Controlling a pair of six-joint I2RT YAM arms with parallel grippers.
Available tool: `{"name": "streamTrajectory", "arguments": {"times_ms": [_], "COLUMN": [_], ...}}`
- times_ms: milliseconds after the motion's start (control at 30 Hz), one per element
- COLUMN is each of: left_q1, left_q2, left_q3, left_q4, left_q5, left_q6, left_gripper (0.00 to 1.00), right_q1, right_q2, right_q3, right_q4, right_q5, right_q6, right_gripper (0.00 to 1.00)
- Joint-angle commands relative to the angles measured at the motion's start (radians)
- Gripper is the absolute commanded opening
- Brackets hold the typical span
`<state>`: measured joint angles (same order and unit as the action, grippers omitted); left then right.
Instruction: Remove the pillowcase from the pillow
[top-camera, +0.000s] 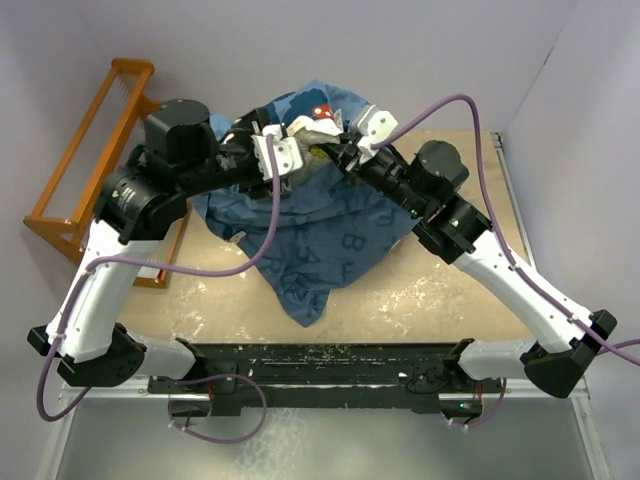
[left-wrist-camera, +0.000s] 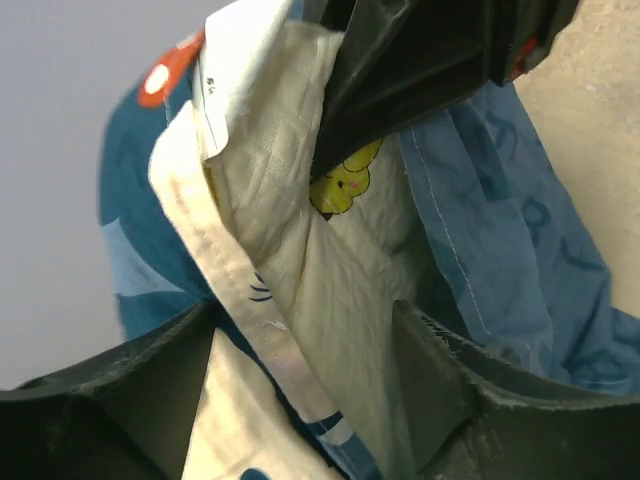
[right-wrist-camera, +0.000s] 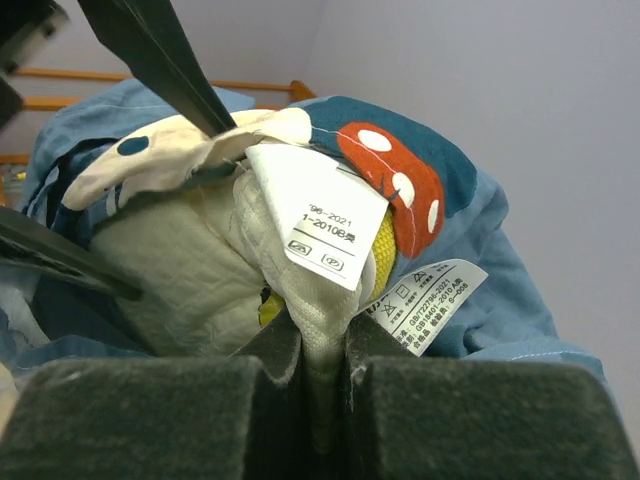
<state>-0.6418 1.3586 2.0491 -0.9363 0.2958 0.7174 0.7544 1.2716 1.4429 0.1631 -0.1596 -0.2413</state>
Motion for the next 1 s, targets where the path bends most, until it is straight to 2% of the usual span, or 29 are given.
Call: {"name": "streamTrajectory", "arguments": {"times_ms": [0,67,133,233,433,533,633,733,800,967], "left_q1": [0.001,0.002,0.001,0.002,0.002,0.001,0.002,0.001,0.001,0.002], "left_q2": [-0.019,-0.025,-0.035,-0.062,-0.087,-0.103,-0.103,-0.098,-0.105,-0.148], "left_q3": [-0.076,-0.093,-0.120,-0.169,-0.179,-0.144,-0.083,-0.054,-0.066,-0.183], "left_q4": [0.104,0.171,0.230,0.302,0.337,0.290,0.173,0.115,0.123,0.238], "left_q5": [-0.114,-0.190,-0.242,-0.271,-0.282,-0.217,-0.082,-0.040,-0.075,-0.241], "left_q6": [-0.020,-0.013,-0.001,0.002,-0.011,-0.046,-0.091,-0.115,-0.090,0.022], "left_gripper": [0.62,0.47,0.37,0.32,0.20,0.20,0.22,0.26,0.25,0.16], "right_q1": [0.036,0.045,0.052,0.063,0.079,0.080,0.082,0.082,0.082,0.083], "right_q2": [-0.012,-0.010,-0.011,-0.011,-0.012,-0.019,-0.024,-0.023,-0.024,-0.032], "right_q3": [0.039,0.036,0.032,0.030,0.012,-0.004,-0.007,-0.007,-0.008,-0.007], "right_q4": [0.037,0.026,0.023,0.021,0.008,0.006,0.000,-0.005,-0.008,-0.007], "right_q5": [0.056,0.077,0.089,0.098,0.124,0.139,0.145,0.151,0.153,0.152], "right_q6": [-0.033,-0.046,-0.052,-0.055,-0.075,-0.080,-0.082,-0.082,-0.082,-0.074], "right_gripper": [0.00,0.00,0.00,0.00,0.00,0.00,0.00,0.00,0.00,0.00]}}
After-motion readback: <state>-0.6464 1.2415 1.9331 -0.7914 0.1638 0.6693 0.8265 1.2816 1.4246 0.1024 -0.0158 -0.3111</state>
